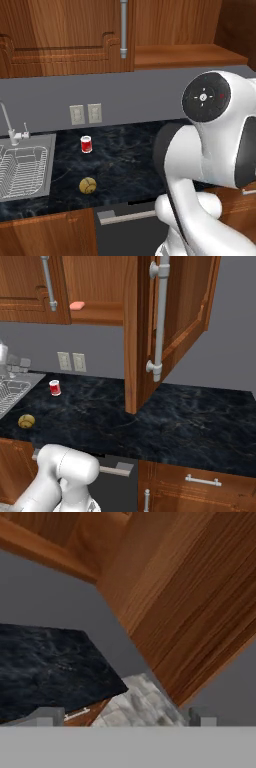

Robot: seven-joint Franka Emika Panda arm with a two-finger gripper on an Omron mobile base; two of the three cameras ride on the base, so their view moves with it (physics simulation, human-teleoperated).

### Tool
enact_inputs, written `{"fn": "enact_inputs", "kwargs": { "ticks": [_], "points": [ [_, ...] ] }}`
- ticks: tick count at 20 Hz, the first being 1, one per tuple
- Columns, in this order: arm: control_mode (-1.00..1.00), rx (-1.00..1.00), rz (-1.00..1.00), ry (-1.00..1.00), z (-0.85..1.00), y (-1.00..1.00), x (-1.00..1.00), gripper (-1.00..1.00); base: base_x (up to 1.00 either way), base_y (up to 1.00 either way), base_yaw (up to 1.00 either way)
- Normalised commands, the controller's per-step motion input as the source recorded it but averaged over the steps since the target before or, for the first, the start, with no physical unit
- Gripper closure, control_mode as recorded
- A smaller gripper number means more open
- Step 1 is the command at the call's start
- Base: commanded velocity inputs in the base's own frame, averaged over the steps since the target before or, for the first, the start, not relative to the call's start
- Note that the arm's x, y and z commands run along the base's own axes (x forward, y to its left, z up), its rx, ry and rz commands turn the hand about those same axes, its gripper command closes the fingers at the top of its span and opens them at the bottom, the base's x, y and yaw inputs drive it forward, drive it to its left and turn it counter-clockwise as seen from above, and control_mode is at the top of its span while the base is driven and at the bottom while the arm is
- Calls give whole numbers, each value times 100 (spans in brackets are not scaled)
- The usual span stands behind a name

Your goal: Open the cabinet. Pick the bar soap and place it next to the sink. Then close the cabinet.

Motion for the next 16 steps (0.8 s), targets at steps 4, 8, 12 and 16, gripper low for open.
{"fn": "enact_inputs", "kwargs": {
  "ticks": [4, 8, 12, 16],
  "points": [
    [-100, 27, 32, -15, -20, 14, 38, -100, 0, 0, 0],
    [-100, 8, 48, -5, -63, 26, 53, -100, 0, 0, 0],
    [-100, 7, 53, 0, -28, 27, 39, -100, 0, 0, 0],
    [-100, 9, 49, 10, 0, 9, 17, -100, 0, 0, 0]
  ]
}}
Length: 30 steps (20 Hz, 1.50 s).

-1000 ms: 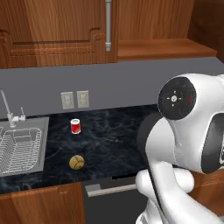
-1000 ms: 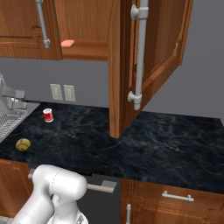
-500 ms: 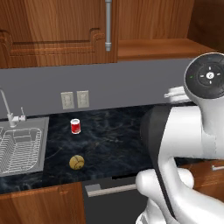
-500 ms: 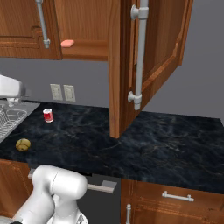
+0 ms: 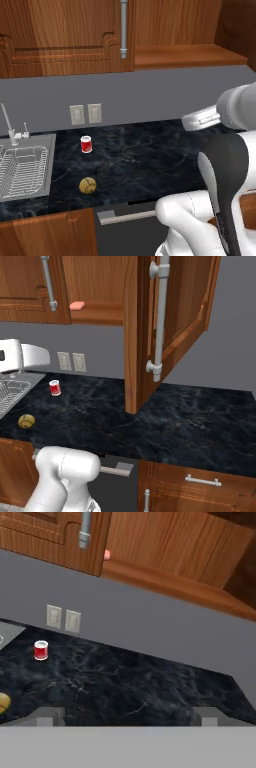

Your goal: Open the cabinet. Pick the bar soap and place it next to the sink. Then close the cabinet.

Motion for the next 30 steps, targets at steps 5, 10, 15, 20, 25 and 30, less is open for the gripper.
{"fn": "enact_inputs", "kwargs": {
  "ticks": [5, 10, 15, 20, 25, 30],
  "points": [
    [-100, 16, 39, 19, 4, 1, 13, -100, 0, 0, 0],
    [-100, 4, 6, 14, 2, 24, 36, -100, 0, 0, 0],
    [-100, 10, -20, 1, 0, 35, 46, -100, 0, 0, 0],
    [-100, 24, -29, -22, 0, 30, 8, -100, 0, 0, 0],
    [-100, 18, -5, -12, 11, 25, 0, -100, 0, 0, 0],
    [-100, 13, 14, 1, 33, 0, 0, -100, 0, 0, 0]
  ]
}}
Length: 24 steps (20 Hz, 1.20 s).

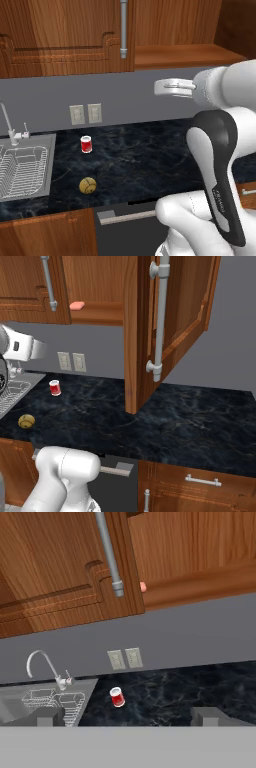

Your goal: Open the cabinet. Pick the bar soap and place it next to the sink. Then close the cabinet.

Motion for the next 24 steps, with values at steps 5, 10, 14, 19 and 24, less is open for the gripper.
{"fn": "enact_inputs", "kwargs": {
  "ticks": [5, 10, 14, 19, 24],
  "points": [
    [-100, 0, 10, 11, 17, 0, 0, -100, 0, 0, 0],
    [-100, 0, 0, 9, 0, 0, 11, -100, 0, 0, 0],
    [-100, 0, -2, 2, 0, 0, 22, -100, 0, 0, 0],
    [-100, 0, -6, -3, 2, 0, 18, -100, 0, 0, 0],
    [-100, -2, -9, -12, 14, 1, 1, -100, 0, 0, 0]
  ]
}}
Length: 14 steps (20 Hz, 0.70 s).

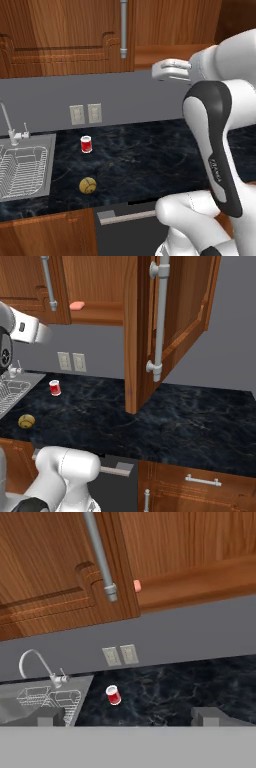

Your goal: Open the cabinet. Pick the bar soap and place it next to the sink. Then close the cabinet.

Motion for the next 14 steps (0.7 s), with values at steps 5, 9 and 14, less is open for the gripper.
{"fn": "enact_inputs", "kwargs": {
  "ticks": [5, 9, 14],
  "points": [
    [-100, 0, -8, -13, 29, 11, 11, -100, 0, 0, 0],
    [-100, -5, -1, 1, 42, 6, 30, -100, 0, 0, 0],
    [-100, -1, 0, 8, 36, 0, 49, -100, 0, 0, 0]
  ]
}}
